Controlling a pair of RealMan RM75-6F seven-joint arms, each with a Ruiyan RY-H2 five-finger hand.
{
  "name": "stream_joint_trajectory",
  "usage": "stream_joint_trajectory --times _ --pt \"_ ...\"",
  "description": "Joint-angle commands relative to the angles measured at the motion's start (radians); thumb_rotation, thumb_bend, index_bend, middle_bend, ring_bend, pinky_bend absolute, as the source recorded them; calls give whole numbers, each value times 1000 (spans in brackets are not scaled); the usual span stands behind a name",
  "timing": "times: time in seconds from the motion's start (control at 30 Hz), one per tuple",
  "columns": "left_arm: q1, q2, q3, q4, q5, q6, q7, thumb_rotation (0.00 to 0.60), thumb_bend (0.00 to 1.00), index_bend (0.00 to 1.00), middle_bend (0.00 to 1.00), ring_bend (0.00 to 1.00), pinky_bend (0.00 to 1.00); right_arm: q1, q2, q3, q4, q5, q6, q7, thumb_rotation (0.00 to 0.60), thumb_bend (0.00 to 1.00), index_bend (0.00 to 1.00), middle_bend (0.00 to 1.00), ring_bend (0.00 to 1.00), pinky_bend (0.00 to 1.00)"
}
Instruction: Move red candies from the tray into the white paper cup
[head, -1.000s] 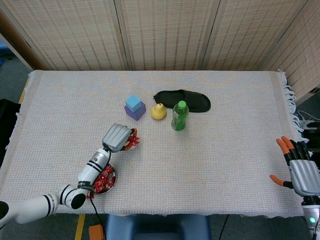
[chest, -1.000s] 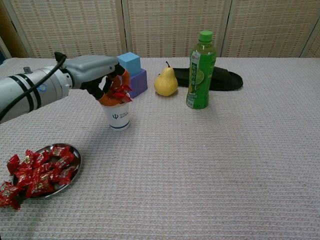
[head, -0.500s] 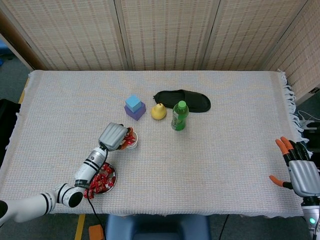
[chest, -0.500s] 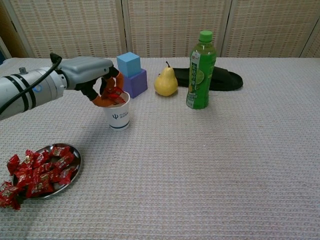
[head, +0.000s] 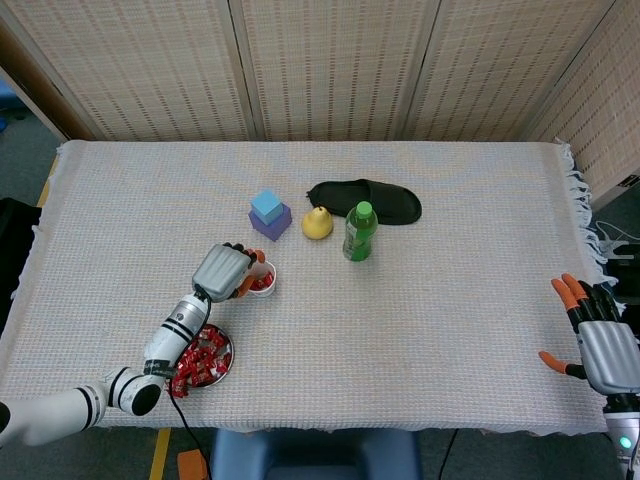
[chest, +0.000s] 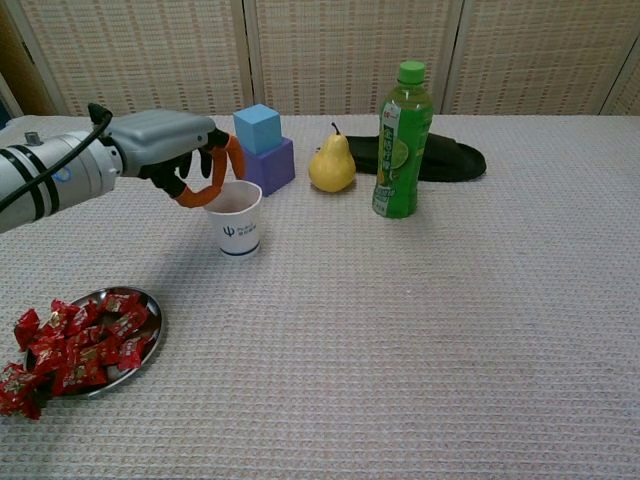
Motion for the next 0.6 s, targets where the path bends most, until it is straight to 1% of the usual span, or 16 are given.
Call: stream_joint_trajectory --times 0.03,0.23,0.33,0.43,0.47,0.53,0.6 --pt "0 6 5 -13 -6 4 15 600 470 298 413 342 420 0 1 -1 0 -2 0 1 600 24 0 0 0 0" --pt "5 22 7 -49 -4 28 29 600 470 280 401 330 405 -2 2 -2 0 -7 5 6 600 24 0 0 0 0" --pt "34 59 23 -132 31 84 33 600 461 227 353 314 409 -3 4 -4 0 -12 5 12 600 24 0 0 0 0" --pt "94 124 71 -256 91 163 34 600 443 164 292 291 448 -4 6 -7 1 -19 8 19 600 25 0 0 0 0" --pt "124 154 101 -305 124 199 41 600 434 144 273 289 480 -5 8 -8 1 -23 10 23 600 25 0 0 0 0" --pt "172 197 154 -366 174 251 58 600 418 121 243 290 545 -8 11 -10 0 -30 18 29 600 25 0 0 0 0" --pt "229 239 217 -422 222 303 73 600 404 108 223 296 581 -12 13 -13 -2 -43 28 36 600 24 0 0 0 0"
